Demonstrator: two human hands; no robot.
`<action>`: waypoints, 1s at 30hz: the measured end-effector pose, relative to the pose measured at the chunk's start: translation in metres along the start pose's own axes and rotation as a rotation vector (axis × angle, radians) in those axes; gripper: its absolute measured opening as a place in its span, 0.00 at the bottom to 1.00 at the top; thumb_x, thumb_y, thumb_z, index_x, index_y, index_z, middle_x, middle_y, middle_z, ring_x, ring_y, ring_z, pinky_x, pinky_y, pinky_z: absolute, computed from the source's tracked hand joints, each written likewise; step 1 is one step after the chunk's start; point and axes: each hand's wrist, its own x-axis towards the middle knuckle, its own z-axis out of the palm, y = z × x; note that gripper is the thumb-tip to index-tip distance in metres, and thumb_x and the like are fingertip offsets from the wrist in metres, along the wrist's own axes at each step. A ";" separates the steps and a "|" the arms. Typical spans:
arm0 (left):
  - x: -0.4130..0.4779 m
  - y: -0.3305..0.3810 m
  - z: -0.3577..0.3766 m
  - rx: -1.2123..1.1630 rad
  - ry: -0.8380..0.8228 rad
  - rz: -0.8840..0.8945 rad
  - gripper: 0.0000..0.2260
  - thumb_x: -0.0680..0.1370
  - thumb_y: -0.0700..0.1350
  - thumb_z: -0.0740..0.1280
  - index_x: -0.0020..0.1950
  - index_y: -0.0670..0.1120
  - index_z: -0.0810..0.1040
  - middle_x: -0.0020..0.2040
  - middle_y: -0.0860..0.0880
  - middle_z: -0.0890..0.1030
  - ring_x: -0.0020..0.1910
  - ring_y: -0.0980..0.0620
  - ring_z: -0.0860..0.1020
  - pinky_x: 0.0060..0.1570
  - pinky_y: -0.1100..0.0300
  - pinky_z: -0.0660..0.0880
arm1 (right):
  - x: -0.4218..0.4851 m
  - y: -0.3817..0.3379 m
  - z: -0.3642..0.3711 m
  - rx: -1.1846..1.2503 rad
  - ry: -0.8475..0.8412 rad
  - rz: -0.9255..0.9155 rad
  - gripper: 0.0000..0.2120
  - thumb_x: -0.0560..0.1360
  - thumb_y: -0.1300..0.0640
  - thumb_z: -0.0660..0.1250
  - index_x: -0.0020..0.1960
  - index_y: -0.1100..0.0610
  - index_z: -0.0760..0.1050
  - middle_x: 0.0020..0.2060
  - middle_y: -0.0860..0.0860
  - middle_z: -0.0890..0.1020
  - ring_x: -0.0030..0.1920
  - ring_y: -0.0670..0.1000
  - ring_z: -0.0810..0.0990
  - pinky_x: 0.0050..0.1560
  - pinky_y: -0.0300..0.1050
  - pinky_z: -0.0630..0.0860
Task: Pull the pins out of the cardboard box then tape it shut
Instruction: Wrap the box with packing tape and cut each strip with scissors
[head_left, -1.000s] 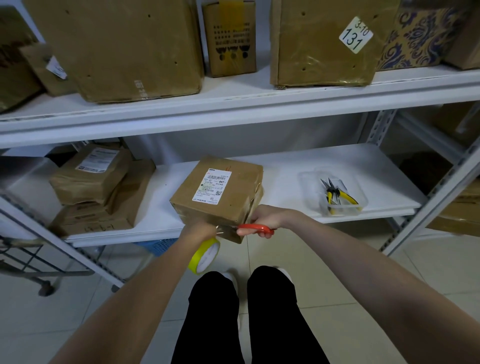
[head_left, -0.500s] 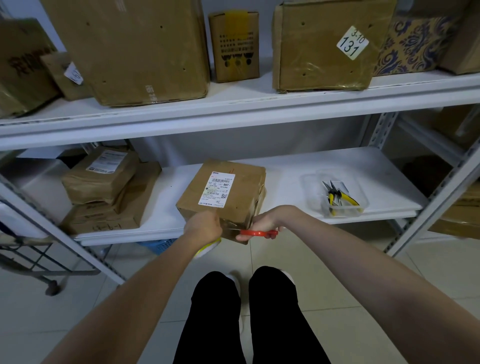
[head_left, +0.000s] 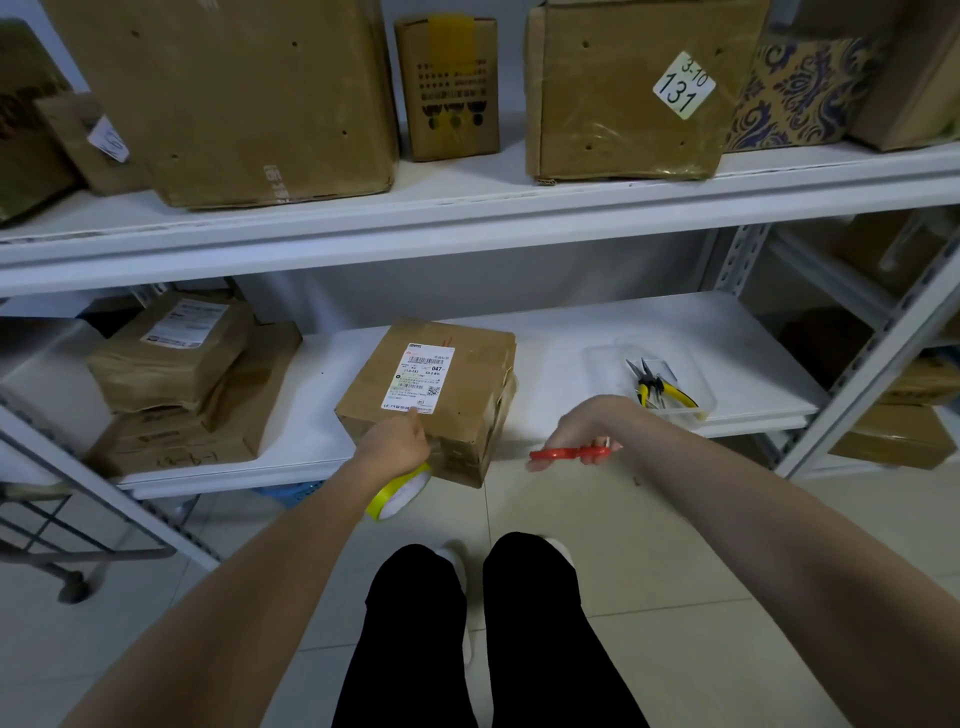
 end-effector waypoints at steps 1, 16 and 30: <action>0.000 0.000 -0.001 -0.017 -0.013 -0.001 0.16 0.81 0.43 0.52 0.64 0.42 0.72 0.56 0.40 0.78 0.55 0.42 0.75 0.51 0.55 0.72 | 0.003 0.008 -0.001 0.020 0.099 0.012 0.24 0.70 0.34 0.66 0.41 0.55 0.68 0.37 0.51 0.72 0.32 0.50 0.71 0.35 0.40 0.68; -0.006 -0.022 -0.009 -0.432 0.110 -0.099 0.08 0.75 0.40 0.63 0.41 0.41 0.81 0.51 0.44 0.82 0.50 0.49 0.76 0.52 0.55 0.72 | 0.075 -0.016 0.019 0.468 0.677 -0.058 0.27 0.76 0.52 0.62 0.69 0.67 0.62 0.63 0.61 0.70 0.64 0.59 0.68 0.65 0.49 0.68; -0.015 -0.018 -0.004 -0.382 0.123 -0.088 0.11 0.75 0.41 0.63 0.32 0.47 0.72 0.33 0.49 0.74 0.39 0.49 0.73 0.34 0.60 0.65 | 0.031 -0.073 0.042 -0.064 1.082 -0.661 0.20 0.72 0.42 0.63 0.58 0.53 0.76 0.53 0.50 0.78 0.57 0.54 0.76 0.57 0.49 0.69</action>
